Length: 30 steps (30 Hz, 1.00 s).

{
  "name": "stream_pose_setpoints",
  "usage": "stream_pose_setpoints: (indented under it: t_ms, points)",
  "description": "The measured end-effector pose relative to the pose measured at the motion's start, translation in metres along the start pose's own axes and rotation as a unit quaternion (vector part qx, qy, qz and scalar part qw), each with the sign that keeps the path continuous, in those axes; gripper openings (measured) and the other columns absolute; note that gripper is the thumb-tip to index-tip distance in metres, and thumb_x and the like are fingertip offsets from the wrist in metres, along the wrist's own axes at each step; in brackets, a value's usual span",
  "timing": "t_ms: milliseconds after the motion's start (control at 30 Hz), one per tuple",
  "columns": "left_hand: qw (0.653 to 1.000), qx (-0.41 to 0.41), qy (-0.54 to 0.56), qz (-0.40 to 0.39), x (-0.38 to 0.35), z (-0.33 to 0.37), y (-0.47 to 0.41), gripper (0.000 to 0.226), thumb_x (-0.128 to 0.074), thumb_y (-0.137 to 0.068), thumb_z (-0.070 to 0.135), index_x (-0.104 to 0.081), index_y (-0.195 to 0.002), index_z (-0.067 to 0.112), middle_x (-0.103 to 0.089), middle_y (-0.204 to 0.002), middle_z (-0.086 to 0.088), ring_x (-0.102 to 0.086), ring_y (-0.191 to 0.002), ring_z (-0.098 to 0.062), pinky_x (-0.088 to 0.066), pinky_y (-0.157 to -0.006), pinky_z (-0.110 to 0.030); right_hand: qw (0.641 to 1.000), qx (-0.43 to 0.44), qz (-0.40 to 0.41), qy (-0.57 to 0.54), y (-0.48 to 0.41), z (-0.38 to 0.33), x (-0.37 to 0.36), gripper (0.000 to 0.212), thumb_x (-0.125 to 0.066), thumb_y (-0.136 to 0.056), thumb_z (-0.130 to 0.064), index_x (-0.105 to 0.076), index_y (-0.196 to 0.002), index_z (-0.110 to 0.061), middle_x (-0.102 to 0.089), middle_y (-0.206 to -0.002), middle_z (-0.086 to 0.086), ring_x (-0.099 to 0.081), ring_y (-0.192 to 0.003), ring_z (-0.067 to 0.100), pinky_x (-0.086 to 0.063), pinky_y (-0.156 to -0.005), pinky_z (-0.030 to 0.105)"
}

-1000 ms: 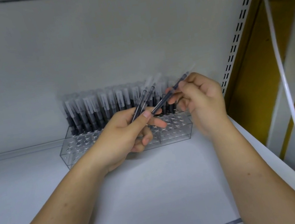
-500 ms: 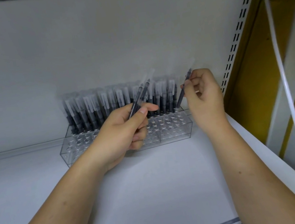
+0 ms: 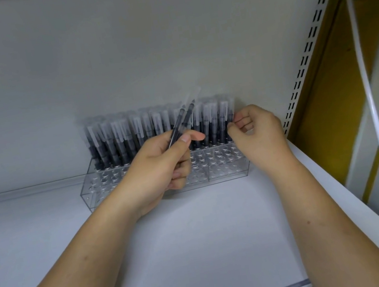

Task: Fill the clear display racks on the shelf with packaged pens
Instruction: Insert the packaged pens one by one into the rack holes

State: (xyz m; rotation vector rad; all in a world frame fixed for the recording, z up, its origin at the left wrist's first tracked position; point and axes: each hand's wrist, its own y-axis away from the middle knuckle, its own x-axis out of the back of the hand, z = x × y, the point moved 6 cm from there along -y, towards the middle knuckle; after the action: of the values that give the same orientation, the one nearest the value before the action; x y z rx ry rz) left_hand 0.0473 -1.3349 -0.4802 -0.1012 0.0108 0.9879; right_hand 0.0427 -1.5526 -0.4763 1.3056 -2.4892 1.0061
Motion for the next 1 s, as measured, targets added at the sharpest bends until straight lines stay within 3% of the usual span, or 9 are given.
stream_pose_setpoints:
  t_ms: [233, 300, 400, 500, 600, 733, 833, 900, 1000]
  points:
    - [1.000, 0.003, -0.011, -0.003, 0.000, 0.000, 0.000, 0.029, -0.046, -0.111, 0.024, -0.068, -0.122, 0.010, -0.024, -0.073, 0.001, -0.022, -0.059, -0.014, -0.015, -0.050, -0.027, 0.994, 0.040, 0.086, -0.062, 0.004, -0.019, 0.018, 0.013, -0.070, -0.091, -0.013, -0.062, -0.100, -0.017, -0.062, -0.085, -0.012, -0.058, -0.074, -0.006, -0.043, -0.065, 0.007]
    - [1.000, 0.001, -0.014, -0.005, 0.000, -0.001, 0.000, 0.029, -0.046, -0.111, 0.025, -0.069, -0.121, 0.011, -0.024, -0.075, 0.000, -0.023, -0.059, -0.014, -0.016, -0.049, -0.026, 0.988, 0.072, 0.091, -0.097, 0.006, -0.027, 0.020, 0.009, -0.067, -0.092, -0.011, -0.063, -0.095, -0.018, -0.063, -0.083, -0.011, -0.059, -0.073, -0.001, -0.046, -0.066, 0.015]
    - [1.000, -0.005, -0.012, -0.008, -0.001, -0.001, -0.001, 0.029, -0.047, -0.110, 0.026, -0.070, -0.120, 0.010, -0.029, -0.074, 0.000, -0.024, -0.057, -0.013, -0.018, -0.048, -0.024, 0.979, 0.074, 0.019, -0.191, 0.009, -0.036, 0.012, 0.007, -0.065, -0.094, -0.008, -0.067, -0.093, -0.015, -0.068, -0.082, 0.005, -0.060, -0.064, 0.013, -0.051, -0.059, 0.031]
    - [1.000, -0.012, -0.012, -0.014, -0.002, -0.001, -0.001, 0.030, -0.047, -0.110, 0.026, -0.070, -0.120, 0.009, -0.033, -0.072, 0.001, -0.025, -0.056, -0.013, -0.020, -0.047, -0.023, 0.964, 0.054, -0.078, -0.248, 0.013, -0.042, -0.002, 0.007, -0.065, -0.098, -0.005, -0.071, -0.099, -0.009, -0.072, -0.084, 0.007, -0.056, -0.053, 0.014, -0.046, -0.053, 0.023]
    - [0.999, -0.016, -0.016, -0.028, -0.004, -0.002, -0.001, 0.032, -0.046, -0.110, 0.026, -0.069, -0.121, 0.006, -0.032, -0.072, -0.001, -0.023, -0.057, -0.014, -0.020, -0.048, -0.023, 0.949, 0.043, -0.148, -0.276, 0.017, -0.044, -0.016, 0.010, -0.069, -0.095, -0.015, -0.073, -0.102, -0.010, -0.074, -0.085, 0.005, -0.058, -0.057, 0.013, -0.045, -0.054, 0.018]
    - [0.998, -0.029, -0.036, -0.045, -0.007, -0.002, -0.001, 0.034, -0.045, -0.111, 0.025, -0.068, -0.122, 0.003, -0.029, -0.074, -0.003, -0.021, -0.057, -0.015, -0.018, -0.050, -0.024, 0.934, 0.036, -0.164, -0.314, 0.021, -0.047, -0.026, 0.025, -0.069, -0.092, -0.016, -0.069, -0.102, 0.007, -0.073, -0.086, 0.010, -0.065, -0.066, 0.011, -0.048, -0.058, 0.022]
    - [0.998, -0.034, -0.045, -0.042, -0.007, 0.000, 0.001, 0.033, -0.045, -0.111, 0.025, -0.068, -0.122, 0.004, -0.031, -0.073, -0.002, -0.021, -0.057, -0.016, -0.019, -0.049, -0.024, 0.922, 0.018, -0.158, -0.353, 0.023, -0.048, -0.026, 0.017, -0.068, -0.096, -0.006, -0.066, -0.102, 0.011, -0.073, -0.079, 0.005, -0.066, -0.065, 0.009, -0.047, -0.056, 0.016]
    - [0.997, -0.039, -0.054, -0.026, -0.005, 0.003, 0.003, 0.032, -0.045, -0.111, 0.024, -0.068, -0.120, 0.004, -0.037, -0.071, -0.002, -0.023, -0.057, -0.017, -0.020, -0.050, -0.025, 0.921, 0.007, -0.148, -0.359, 0.024, -0.051, -0.027, 0.012, -0.067, -0.096, -0.004, -0.066, -0.100, 0.007, -0.072, -0.072, -0.003, -0.062, -0.060, 0.006, -0.043, -0.053, 0.015]
    - [0.993, -0.056, -0.106, 0.015, 0.004, 0.010, 0.009, 0.032, -0.048, -0.111, 0.026, -0.067, -0.108, 0.000, -0.045, -0.071, -0.011, -0.032, -0.056, -0.019, -0.027, -0.051, -0.029, 0.921, -0.005, -0.126, -0.368, 0.025, -0.057, -0.031, 0.011, -0.066, -0.090, -0.016, -0.068, -0.093, -0.005, -0.074, -0.076, 0.003, -0.065, -0.065, 0.017, -0.042, -0.053, 0.028]
